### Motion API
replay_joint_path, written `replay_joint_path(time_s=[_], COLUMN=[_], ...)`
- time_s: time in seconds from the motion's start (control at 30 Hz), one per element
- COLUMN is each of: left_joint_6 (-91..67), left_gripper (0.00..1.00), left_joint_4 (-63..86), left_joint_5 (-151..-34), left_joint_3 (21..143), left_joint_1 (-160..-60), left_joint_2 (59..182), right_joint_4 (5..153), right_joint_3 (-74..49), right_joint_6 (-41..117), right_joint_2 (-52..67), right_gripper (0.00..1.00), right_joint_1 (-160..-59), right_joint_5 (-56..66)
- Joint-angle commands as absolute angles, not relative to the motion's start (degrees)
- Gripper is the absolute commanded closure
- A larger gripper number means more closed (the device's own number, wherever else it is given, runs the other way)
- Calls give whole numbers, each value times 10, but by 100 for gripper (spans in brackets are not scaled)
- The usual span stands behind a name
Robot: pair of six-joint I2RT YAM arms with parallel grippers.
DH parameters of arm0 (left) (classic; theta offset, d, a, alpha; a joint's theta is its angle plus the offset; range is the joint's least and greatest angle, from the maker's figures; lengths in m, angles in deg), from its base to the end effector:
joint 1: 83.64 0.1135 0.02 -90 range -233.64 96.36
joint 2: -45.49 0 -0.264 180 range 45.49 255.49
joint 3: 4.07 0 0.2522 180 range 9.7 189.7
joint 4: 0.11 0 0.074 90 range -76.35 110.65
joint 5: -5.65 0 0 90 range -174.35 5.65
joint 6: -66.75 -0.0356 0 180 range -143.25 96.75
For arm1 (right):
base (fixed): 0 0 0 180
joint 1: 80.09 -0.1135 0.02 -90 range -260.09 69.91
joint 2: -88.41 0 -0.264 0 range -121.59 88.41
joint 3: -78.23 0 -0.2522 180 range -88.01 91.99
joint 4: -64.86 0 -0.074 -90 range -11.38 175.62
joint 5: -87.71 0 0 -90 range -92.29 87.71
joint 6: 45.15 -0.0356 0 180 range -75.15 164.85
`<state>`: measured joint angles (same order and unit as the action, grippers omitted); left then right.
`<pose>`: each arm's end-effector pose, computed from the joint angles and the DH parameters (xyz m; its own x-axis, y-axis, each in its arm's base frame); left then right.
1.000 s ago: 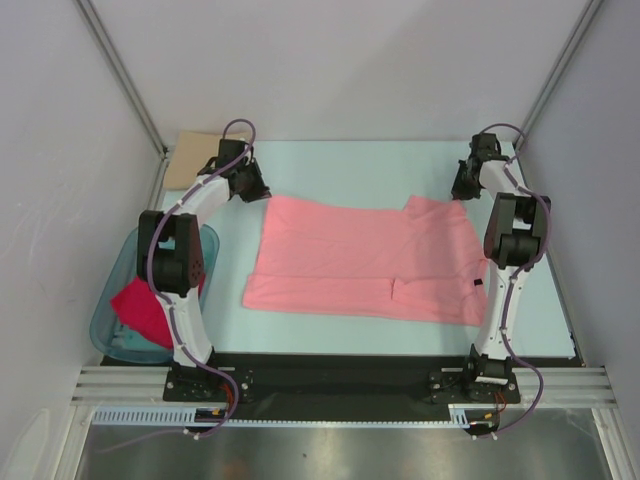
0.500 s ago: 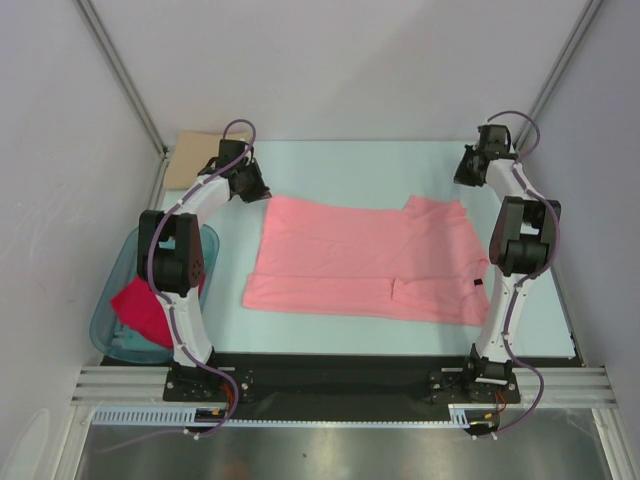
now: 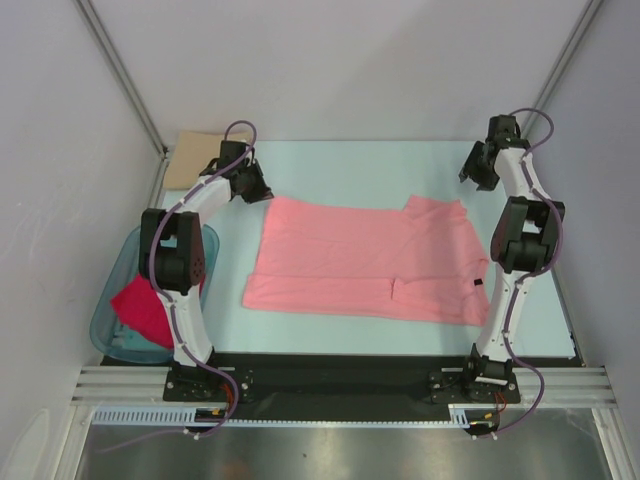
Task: Fold and stack the t-shirts
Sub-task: Fold the tshirt
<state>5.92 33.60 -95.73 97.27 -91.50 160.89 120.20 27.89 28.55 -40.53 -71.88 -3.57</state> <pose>0.4459 -0.0686 0.2101 -0.7698 -0.3761 -0.5157 -0.1257 0.8815 -0.4552 0.4963 -0.0724 0.2327 -0.7309 0.3890 -0.5608 0.3758 0.9153 0.1450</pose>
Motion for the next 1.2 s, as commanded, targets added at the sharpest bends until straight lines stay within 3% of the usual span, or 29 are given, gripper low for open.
replay_joint_path(time_s=[0.0, 0.07, 0.23, 0.43, 0.7, 0.83, 1.17], left_joint_6=[72, 74, 74, 73, 73, 78, 72], left_gripper=[100, 100, 100, 100, 100, 100, 100], left_joint_4=[313, 311, 309, 309, 306, 304, 304], left_joint_5=[-972, -974, -974, -976, -979, -985, -978], left_joint_3=[990, 987, 987, 987, 987, 986, 982], left_joint_1=[-917, -917, -917, -917, -917, -918, -917], left_joint_2=[1611, 1612, 1612, 1613, 1615, 1615, 1612], right_joint_4=[1261, 1278, 1273, 1201, 1174, 1126, 1070], right_joint_3=[296, 305, 271, 177, 92, 57, 82], right_joint_6=[215, 202, 127, 50, 15, -9, 30], right_joint_2=[-439, -455, -460, -414, -371, -365, -394], right_gripper=[41, 36, 36, 46, 50, 61, 62], right_joint_1=[-702, -708, -707, -702, -697, -682, -670], right_joint_5=[-56, -79, -56, -28, -33, 9, 52])
